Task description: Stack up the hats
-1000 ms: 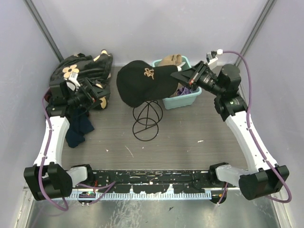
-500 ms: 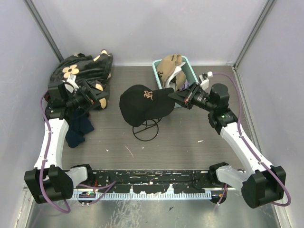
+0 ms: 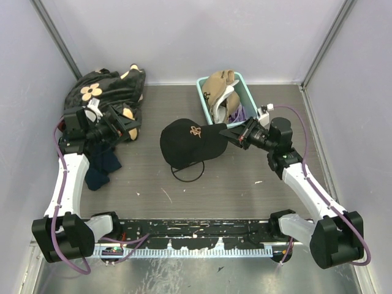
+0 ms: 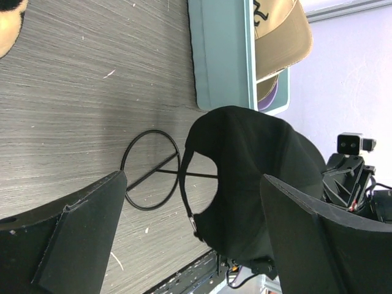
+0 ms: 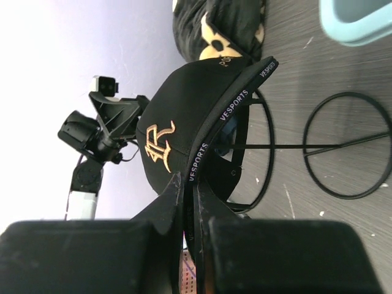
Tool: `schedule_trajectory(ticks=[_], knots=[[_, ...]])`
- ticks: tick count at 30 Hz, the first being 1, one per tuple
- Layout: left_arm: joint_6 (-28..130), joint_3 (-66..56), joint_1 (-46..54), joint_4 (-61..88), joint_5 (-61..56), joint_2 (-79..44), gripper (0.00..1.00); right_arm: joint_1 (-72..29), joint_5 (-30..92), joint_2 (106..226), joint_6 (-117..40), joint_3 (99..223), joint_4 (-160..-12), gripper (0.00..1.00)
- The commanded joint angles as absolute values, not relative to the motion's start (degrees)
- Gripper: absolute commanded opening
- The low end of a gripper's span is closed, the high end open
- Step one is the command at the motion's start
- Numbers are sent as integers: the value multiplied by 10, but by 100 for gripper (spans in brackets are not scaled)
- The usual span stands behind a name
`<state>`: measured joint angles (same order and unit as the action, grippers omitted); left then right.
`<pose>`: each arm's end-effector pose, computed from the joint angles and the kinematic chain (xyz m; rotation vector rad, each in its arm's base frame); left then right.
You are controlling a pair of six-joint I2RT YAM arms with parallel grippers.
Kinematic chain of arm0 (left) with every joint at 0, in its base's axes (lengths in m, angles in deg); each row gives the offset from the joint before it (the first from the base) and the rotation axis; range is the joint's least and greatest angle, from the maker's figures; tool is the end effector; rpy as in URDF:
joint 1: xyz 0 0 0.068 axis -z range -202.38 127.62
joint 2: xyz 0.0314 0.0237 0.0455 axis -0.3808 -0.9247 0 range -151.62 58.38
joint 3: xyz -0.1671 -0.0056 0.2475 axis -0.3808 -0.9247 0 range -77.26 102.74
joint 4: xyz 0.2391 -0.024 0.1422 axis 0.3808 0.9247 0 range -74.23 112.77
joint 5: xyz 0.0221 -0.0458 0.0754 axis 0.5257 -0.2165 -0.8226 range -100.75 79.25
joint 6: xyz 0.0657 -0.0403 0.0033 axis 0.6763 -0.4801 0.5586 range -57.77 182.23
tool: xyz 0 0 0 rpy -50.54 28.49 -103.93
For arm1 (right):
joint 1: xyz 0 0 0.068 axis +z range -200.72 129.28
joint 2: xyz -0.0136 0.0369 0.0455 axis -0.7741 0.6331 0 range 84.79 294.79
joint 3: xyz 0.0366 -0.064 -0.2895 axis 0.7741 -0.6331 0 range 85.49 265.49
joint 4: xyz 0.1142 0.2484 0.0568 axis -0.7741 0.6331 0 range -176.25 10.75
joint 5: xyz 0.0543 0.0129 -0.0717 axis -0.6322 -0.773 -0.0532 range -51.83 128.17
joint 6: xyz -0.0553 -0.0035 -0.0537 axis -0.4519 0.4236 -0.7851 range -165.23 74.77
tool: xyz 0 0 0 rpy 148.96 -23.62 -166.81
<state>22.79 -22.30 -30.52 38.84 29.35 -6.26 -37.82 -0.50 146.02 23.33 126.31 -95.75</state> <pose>0.2734 -0.0036 0.3237 -0.4719 2.1238 -1.0639 0.2552 0.1006 0.3088 0.4092 1.9804 1.5631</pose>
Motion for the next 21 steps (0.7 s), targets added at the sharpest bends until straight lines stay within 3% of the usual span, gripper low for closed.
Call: schedule_trajectory(ticks=[1,10,15,18,21], knots=[[233,-237,-308,376,304,-61,98,-399,-23,1434,189,1252,-962,1],[232,-253,-307,366,312,-69,98,-408,-14,1430,120,1234,-901,11],[233,-271,-307,359,314,-68,98,-408,-5,1429,86,1227,-872,27],[234,-275,-307,357,316,-70,98,-408,5,1427,73,1230,-857,44],[234,-274,-308,354,316,-73,98,-409,12,1434,55,1237,-843,48]])
